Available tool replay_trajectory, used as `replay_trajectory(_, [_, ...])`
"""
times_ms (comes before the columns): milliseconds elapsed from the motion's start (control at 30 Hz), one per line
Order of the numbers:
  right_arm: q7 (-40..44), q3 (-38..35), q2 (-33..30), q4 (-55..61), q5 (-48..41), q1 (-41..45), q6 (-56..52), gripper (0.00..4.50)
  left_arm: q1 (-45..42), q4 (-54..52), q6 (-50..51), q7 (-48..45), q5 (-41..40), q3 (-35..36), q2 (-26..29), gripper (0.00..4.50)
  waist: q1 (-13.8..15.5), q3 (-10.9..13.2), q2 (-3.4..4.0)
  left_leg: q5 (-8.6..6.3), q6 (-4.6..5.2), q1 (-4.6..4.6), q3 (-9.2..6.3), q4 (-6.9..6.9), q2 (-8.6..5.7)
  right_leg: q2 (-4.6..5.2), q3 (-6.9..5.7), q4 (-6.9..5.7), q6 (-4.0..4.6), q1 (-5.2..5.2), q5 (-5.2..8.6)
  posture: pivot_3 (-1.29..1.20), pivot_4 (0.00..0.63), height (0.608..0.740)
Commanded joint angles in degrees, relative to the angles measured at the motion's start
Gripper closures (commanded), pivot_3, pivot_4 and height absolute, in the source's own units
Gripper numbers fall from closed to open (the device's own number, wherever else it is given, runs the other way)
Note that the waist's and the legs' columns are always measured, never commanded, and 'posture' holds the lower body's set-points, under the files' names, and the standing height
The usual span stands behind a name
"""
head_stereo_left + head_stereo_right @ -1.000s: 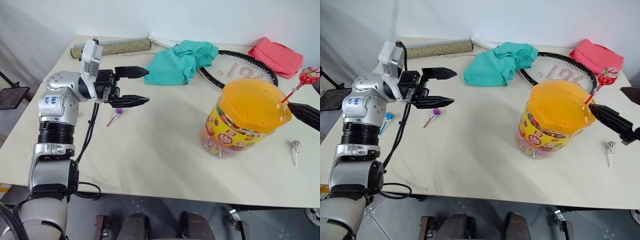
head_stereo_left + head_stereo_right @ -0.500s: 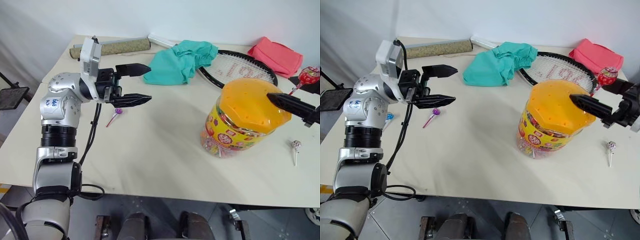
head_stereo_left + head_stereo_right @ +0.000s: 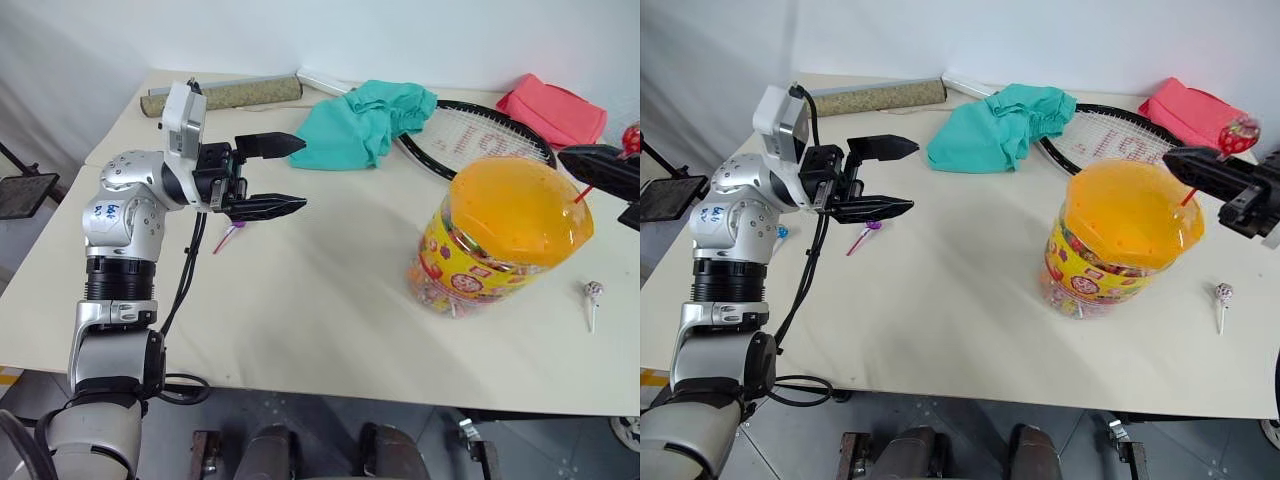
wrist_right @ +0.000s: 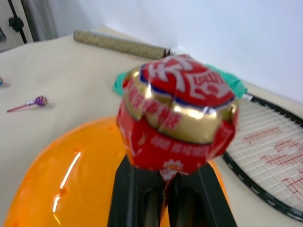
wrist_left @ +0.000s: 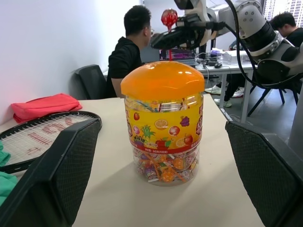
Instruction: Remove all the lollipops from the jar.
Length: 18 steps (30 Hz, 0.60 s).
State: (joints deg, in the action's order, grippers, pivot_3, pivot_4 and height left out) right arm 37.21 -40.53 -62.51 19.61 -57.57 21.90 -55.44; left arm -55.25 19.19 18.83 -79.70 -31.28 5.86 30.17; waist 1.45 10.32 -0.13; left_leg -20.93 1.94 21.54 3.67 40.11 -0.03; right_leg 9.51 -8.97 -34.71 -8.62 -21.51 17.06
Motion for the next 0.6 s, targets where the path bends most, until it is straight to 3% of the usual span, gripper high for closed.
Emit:
replay_trajectory(33, [-2.1,-4.4,-3.8,-0.7,-1.9,4.4,-0.3,4.45,-0.6,-0.8,-0.2,-0.7,-1.3,0.8,0.3,0.00,-0.1,0.0,0.01,0.00,0.00,0.00,0.00,0.00,0.00,0.00,0.00,-0.01,0.00,0.00,0.00,0.00,0.150,0.740])
replay_trajectory(167, [-3.6,-4.4,-7.4,-5.8,0.6,8.6,0.2,4.45,-1.1,0.0,-0.8,-0.9,-1.0,0.4,-0.5,0.00,0.0,0.0,0.00,0.00,0.00,0.00,0.01,-0.01,0.00,0.00,0.00,0.02,0.00,-0.01,0.00,0.00,0.150,0.740])
replay_trajectory(367, [-2.7,2.2,-9.4,-17.8,12.3,5.9,5.1,4.45,-1.4,0.0,-0.9,-0.9,-0.8,-0.1,-1.6,0.00,0.0,0.0,-0.01,0.00,0.00,0.01,0.11,0.00,-0.02,0.00,-0.01,0.02,0.00,0.02,0.00,0.00,0.150,0.740])
replay_trajectory(600, [-4.1,20.9,-9.4,-40.0,28.4,9.7,7.7,4.45,2.6,-5.7,3.0,0.3,-2.3,0.4,-0.4,0.00,-0.5,0.0,0.06,0.00,0.00,0.01,0.18,-0.05,0.00,0.00,0.00,0.01,0.00,-0.04,0.00,0.00,0.150,0.740])
